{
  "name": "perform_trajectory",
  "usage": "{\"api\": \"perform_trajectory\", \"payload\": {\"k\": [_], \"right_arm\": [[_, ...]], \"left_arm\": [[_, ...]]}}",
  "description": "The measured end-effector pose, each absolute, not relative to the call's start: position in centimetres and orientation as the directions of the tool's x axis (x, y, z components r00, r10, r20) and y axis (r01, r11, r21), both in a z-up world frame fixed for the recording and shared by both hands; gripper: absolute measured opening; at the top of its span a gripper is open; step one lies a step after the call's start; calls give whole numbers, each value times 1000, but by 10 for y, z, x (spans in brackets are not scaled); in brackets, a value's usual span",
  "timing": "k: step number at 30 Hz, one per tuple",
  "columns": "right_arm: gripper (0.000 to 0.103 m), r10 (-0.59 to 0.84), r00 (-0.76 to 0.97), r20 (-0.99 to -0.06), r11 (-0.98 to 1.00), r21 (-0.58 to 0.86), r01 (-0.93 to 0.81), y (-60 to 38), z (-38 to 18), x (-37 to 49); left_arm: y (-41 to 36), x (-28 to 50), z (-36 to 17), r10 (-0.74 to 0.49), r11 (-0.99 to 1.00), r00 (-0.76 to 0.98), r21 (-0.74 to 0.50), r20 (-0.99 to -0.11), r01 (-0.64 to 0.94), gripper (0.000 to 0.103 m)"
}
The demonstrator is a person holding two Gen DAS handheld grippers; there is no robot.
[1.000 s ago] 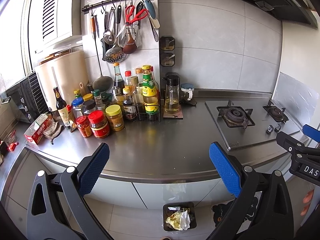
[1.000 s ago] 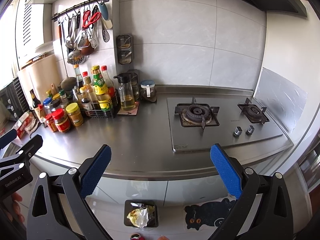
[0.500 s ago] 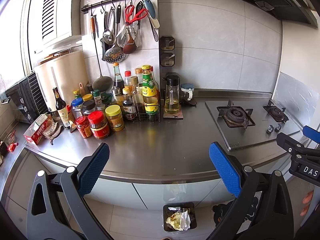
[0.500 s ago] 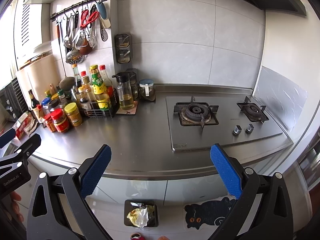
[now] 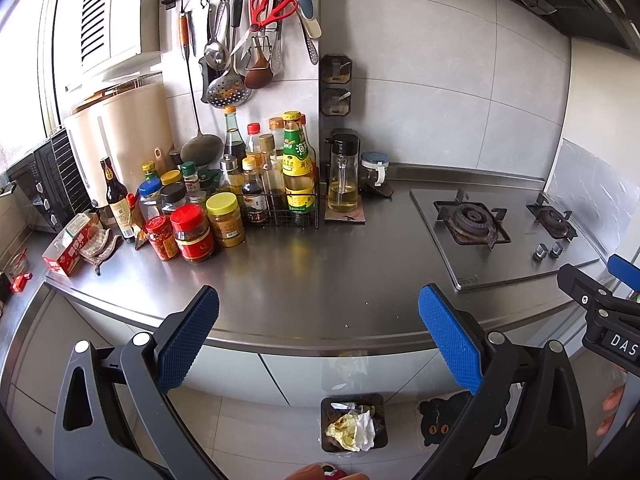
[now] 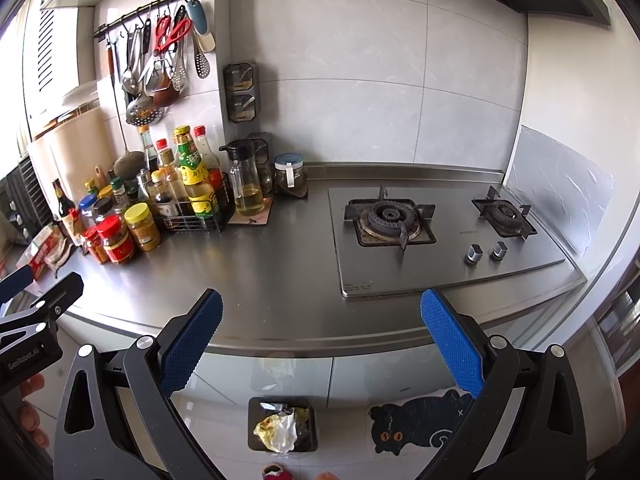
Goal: Collect trash
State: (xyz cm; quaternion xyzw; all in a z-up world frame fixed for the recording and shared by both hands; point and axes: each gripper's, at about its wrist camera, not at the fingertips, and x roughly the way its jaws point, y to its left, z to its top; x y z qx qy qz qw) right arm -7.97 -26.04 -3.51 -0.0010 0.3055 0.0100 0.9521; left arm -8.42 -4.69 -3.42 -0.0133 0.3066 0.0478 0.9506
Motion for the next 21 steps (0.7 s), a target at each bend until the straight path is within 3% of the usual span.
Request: {"api": "perform_trajectory", "payload": {"k": [9,21], "right_arm": [[100,24,807,-590,1000,17,-18,-264,-38,-78],[100,35,807,-590,999,22,-27,-263,-37,-77]], "left_arm": [[-53,-88,-30,60,997,832,2,-551,-71,95],[-47,-89,-30,71,994,816,-25,-574,-104,95]]}}
